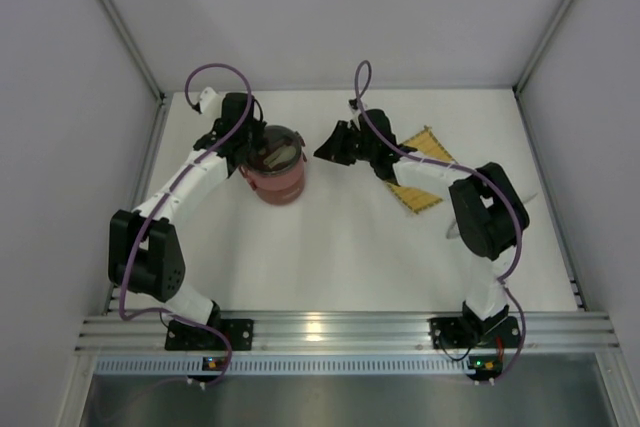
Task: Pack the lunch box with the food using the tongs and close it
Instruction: Adjust the packing box at the center of the board.
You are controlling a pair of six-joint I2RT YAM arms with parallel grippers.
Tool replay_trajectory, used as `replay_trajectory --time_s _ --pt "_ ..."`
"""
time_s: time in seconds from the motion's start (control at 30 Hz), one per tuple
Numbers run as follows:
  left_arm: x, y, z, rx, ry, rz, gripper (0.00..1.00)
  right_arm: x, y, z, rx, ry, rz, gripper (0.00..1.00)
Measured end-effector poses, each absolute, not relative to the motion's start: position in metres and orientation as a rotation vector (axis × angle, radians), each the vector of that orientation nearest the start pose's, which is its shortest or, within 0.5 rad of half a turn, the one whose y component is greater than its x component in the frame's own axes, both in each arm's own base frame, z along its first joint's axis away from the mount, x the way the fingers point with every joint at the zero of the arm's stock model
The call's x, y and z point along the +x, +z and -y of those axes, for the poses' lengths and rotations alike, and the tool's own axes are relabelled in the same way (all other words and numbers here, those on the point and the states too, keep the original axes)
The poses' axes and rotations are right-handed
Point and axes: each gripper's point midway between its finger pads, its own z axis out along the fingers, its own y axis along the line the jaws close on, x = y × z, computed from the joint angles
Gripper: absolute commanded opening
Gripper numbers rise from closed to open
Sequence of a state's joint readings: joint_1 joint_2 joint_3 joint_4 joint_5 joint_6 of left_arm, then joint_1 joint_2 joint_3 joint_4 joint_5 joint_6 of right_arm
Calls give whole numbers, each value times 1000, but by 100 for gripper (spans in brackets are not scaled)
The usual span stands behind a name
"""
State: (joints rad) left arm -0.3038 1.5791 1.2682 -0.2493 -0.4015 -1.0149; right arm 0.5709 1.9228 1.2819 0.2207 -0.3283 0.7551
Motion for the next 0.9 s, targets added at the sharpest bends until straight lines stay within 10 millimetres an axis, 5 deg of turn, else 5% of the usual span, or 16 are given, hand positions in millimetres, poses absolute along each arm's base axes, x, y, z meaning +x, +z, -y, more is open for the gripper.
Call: replay_trajectory --time_s 0.47,0.9 --pt "468 230 94 -895 -296 -1824 57 409 152 -358 -28 1126 -2164 16" --pt "442 308 51 -985 -226 -1569 68 409 169 -342 -33 1078 -2152 17"
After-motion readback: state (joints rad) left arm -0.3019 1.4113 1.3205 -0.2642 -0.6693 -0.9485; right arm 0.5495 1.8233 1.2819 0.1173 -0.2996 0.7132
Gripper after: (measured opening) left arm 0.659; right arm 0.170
